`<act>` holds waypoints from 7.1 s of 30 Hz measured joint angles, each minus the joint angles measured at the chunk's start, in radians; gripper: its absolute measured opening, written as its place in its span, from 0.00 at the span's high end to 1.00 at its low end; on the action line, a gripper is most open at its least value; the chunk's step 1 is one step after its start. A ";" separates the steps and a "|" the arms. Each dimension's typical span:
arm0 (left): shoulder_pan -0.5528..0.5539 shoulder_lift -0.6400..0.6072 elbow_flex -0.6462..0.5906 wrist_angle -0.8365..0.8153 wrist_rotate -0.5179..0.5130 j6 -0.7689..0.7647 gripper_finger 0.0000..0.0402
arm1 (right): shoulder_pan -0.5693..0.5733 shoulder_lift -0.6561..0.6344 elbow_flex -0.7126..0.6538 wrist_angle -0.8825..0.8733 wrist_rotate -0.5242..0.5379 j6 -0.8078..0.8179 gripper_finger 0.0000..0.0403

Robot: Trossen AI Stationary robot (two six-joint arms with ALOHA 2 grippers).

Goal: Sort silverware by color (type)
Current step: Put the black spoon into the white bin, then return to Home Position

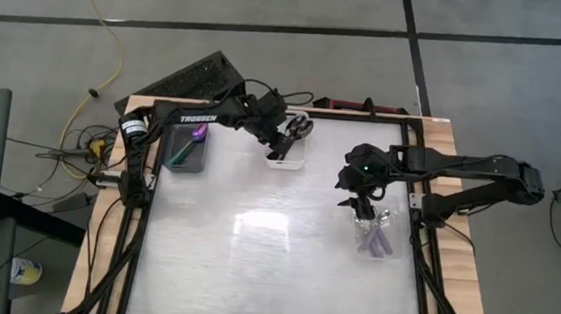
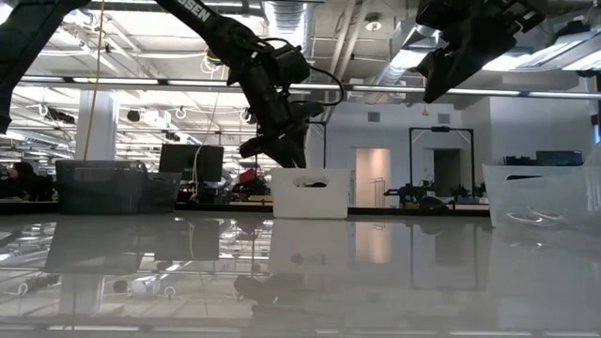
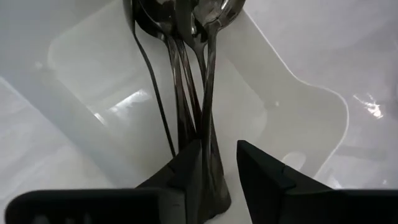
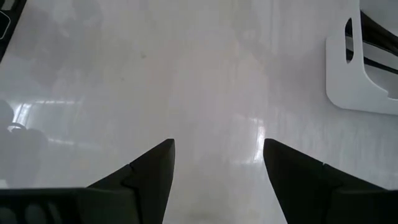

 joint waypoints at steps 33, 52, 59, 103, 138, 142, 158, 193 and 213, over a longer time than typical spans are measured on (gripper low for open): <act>-0.188 -0.608 -0.171 -0.122 -0.476 0.299 0.78 | -0.463 0.609 0.092 0.617 0.307 -0.003 0.96; -0.200 -0.691 -0.283 -0.088 -0.462 0.298 0.78 | -0.465 0.529 0.195 0.368 0.352 0.001 0.96; -0.281 -0.714 -0.283 -0.084 -0.462 0.297 0.78 | -0.378 0.250 0.123 0.209 0.334 0.010 0.96; -0.538 -1.748 -1.411 0.764 -0.364 0.218 0.78 | 0.349 -1.153 -0.868 0.695 0.408 0.228 0.95; -0.539 -1.789 -1.461 0.603 -0.289 0.212 0.78 | 0.318 -1.152 -0.937 0.750 0.392 0.304 0.91; -0.539 -1.785 -1.461 0.530 -0.287 0.212 0.78 | 0.318 -1.152 -0.937 0.750 0.392 0.304 0.91; -0.539 -1.778 -1.461 0.537 -0.283 0.216 0.78 | 0.318 -1.152 -0.936 0.750 0.393 0.304 0.91; -0.539 -1.778 -1.462 0.537 -0.282 0.217 0.78 | 0.318 -1.152 -0.935 0.751 0.393 0.304 0.91; -0.539 -1.778 -1.462 0.537 -0.282 0.217 0.78 | 0.318 -1.152 -0.935 0.751 0.392 0.304 0.91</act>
